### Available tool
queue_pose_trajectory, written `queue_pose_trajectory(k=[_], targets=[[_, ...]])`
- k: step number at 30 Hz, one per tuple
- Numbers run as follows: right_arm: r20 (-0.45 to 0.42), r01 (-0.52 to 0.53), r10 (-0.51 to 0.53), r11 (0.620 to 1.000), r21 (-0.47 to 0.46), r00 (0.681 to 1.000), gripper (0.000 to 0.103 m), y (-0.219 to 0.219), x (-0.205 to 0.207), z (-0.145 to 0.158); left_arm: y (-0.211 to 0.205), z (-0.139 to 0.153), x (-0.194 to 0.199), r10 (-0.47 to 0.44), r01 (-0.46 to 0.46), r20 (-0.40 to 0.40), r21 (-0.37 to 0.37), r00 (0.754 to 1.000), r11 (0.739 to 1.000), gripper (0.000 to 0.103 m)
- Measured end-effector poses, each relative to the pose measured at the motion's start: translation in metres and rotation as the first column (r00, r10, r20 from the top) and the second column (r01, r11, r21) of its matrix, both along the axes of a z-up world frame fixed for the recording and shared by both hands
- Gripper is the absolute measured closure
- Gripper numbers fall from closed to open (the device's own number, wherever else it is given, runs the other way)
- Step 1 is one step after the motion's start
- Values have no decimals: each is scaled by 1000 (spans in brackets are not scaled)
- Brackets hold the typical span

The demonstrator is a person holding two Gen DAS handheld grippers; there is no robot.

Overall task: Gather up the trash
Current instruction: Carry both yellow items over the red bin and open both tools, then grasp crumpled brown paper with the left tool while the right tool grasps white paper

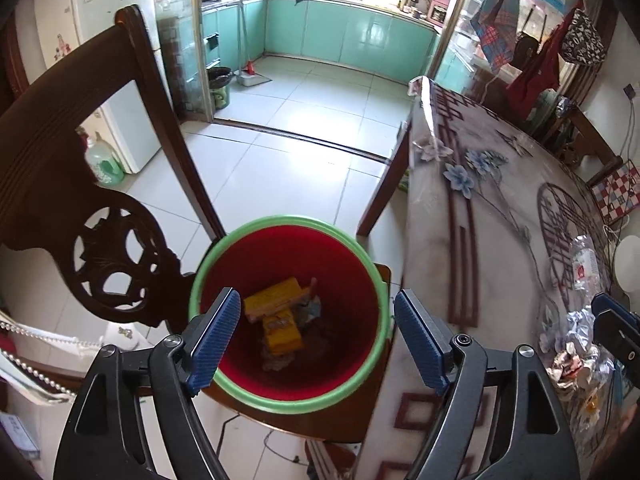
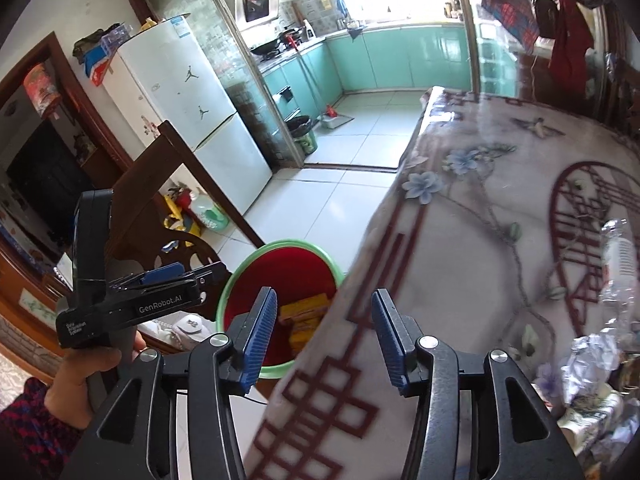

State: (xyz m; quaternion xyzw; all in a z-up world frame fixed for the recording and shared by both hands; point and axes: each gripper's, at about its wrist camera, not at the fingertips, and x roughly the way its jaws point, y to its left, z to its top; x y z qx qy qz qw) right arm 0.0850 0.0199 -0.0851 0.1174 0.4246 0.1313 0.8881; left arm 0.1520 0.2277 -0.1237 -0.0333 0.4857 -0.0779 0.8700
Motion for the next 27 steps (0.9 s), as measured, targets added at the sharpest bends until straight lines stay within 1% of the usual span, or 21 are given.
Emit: queue_pose_trajectory(k=[1,3,5,6,9,11,13,16,20,22,24,26,27], targets=[[9,8,-8,1000,-7,1000,55,-9,-7,3,-5,1,-2,-16,16,0,-2,1000,1000,24],[15,29,-29,999,-33,999,49,-31,-19,7,-17,4,-6,-57,57,7,3,998,998,23],[12,58,-57,995,-77,998,45,-57,-33,10,-28,6,-12,-96,96,16,8,995,995,22],[5,74,-74,992,-97,997,44,-70,-39,10,-36,8,-15,-117,117,20,10,993,993,22],[-42,148,-156,975,-164,987,43,-125,-60,6,-55,11,-24,-168,168,20,9,986,986,21],[-84,198,-217,961,-194,973,43,-163,-75,-1,-68,11,-31,-198,198,15,0,980,980,21],[-133,228,-257,952,-203,957,43,-198,-88,-8,-85,11,-40,-235,235,8,-16,972,972,21],[-205,241,-286,946,-218,936,43,-235,-107,-26,-112,10,-54,-281,281,-2,-32,960,959,21],[-275,247,-287,954,-170,918,43,-260,-124,-53,-154,8,-70,-325,324,-24,-36,946,945,21],[-304,238,-283,955,-175,910,43,-265,-125,-70,-172,7,-77,-339,337,-35,-44,940,940,21],[-324,220,-263,961,-166,909,43,-267,-124,-82,-192,6,-86,-354,353,-44,-39,934,935,21],[-323,206,-252,964,-169,912,43,-272,-126,-90,-208,3,-93,-364,363,-53,-30,930,931,21],[-321,198,-236,969,-147,917,51,-274,-126,-92,-214,2,-97,-368,367,-59,-26,928,930,21]])
